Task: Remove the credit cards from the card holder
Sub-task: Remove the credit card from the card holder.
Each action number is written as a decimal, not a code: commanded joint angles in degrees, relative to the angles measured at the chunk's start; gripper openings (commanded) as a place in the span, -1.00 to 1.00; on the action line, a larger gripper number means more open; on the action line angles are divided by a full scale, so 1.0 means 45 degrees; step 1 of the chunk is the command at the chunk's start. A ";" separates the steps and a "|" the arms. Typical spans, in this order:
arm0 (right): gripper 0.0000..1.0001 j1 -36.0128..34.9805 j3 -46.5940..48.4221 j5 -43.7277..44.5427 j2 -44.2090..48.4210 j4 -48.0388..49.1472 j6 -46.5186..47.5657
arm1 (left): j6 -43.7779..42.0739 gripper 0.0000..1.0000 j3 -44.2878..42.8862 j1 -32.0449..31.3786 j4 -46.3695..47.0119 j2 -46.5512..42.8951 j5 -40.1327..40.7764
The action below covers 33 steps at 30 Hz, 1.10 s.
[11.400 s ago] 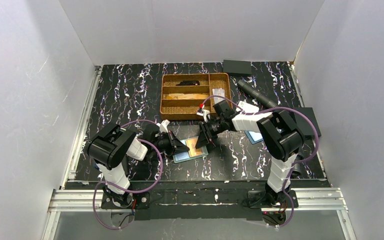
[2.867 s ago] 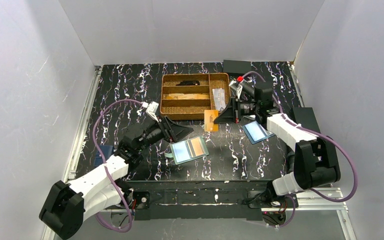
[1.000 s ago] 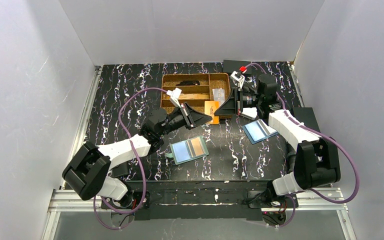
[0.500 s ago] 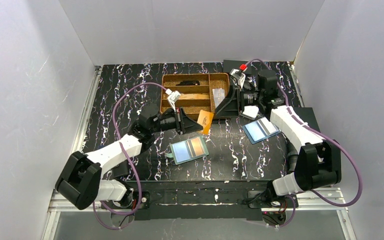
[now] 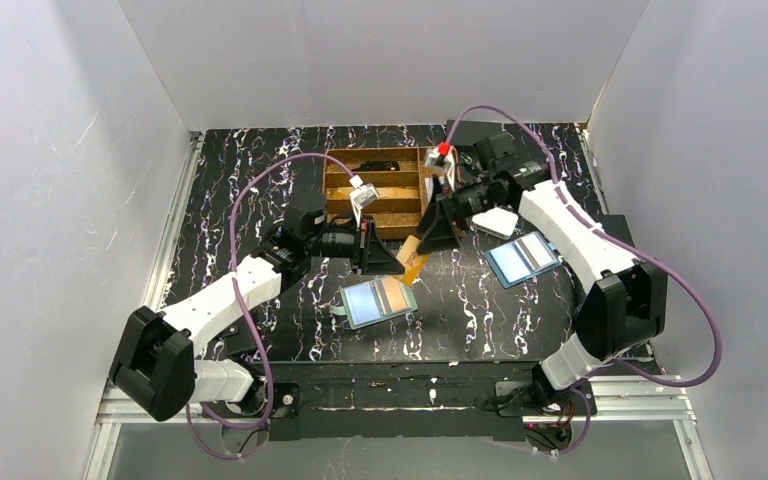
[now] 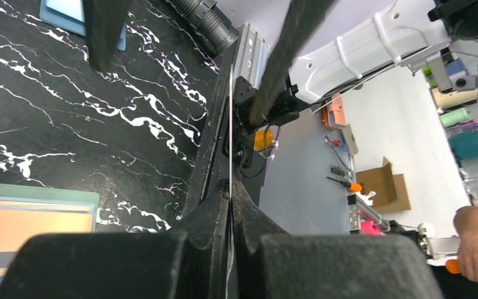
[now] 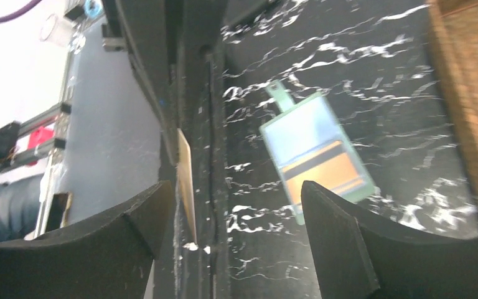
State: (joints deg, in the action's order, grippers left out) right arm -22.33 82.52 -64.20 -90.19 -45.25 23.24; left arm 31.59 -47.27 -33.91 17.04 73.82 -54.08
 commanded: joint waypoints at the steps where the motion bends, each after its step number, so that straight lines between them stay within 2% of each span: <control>1: 0.61 -0.0698 -0.0417 0.0049 0.0388 -0.0758 0.0716 | -0.1524 -1.00 -0.0957 0.0033 -0.1883 0.0044 -0.0332; 5: 0.36 -0.0707 -0.0916 -0.0223 0.0656 0.0007 -0.0164 | -0.3028 -1.00 -0.1824 -0.0036 -0.4439 0.0280 0.0384; 7: 0.19 -0.0722 -0.1204 -0.0408 0.0705 0.0584 -0.0739 | -0.3277 -1.00 -0.2076 -0.0042 -0.4902 0.0303 0.0409; 10: -0.14 -0.0722 -0.1501 -0.0815 0.0688 0.1254 -0.1384 | -0.3329 -1.00 -0.2188 -0.0062 -0.4899 0.0266 0.0378; 16: -0.95 -0.0722 -0.1752 -0.1452 0.0757 0.2358 -0.2430 | -0.3330 -1.00 -0.2232 -0.0066 -0.4976 0.0300 0.0426; 20: -0.97 -0.0722 -0.2143 -0.1558 0.0913 0.3197 -0.3130 | -0.3244 -1.00 -0.2286 -0.0072 -0.5049 0.0219 0.0839; 22: -0.97 -0.0678 -0.2237 -0.1525 0.0936 0.3435 -0.3290 | -0.3059 -0.65 -0.2318 -0.0068 -0.5340 0.0009 0.1800; 24: -0.97 -0.0503 -0.2271 -0.1324 0.0914 0.3742 -0.3651 | -0.2910 -0.20 -0.2292 -0.0057 -0.5672 -0.0404 0.3197; 25: -0.97 -0.0380 -0.2265 -0.1187 0.0852 0.3950 -0.3907 | -0.2840 -0.09 -0.2187 -0.0034 -0.5684 -0.0694 0.3848; 27: -0.97 -0.0099 -0.2175 -0.0673 0.0674 0.4374 -0.4418 | -0.2381 0.36 -0.1645 0.0090 -0.5232 -0.1461 0.4999; 31: -0.97 0.0301 -0.1505 0.0673 -0.0089 0.4500 -0.4911 | -0.0750 0.88 0.0413 0.0777 -0.3313 -0.3408 0.6318; 33: -0.97 0.0331 -0.1019 0.1383 -0.0592 0.4450 -0.5082 | 0.0194 0.97 0.1209 0.1100 -0.2913 -0.4348 0.7005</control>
State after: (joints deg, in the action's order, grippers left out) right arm -21.63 73.10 -64.20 -89.41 -28.25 3.70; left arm 24.40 -47.29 -31.51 -1.98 61.82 -31.48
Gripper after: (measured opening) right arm 0.032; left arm 0.959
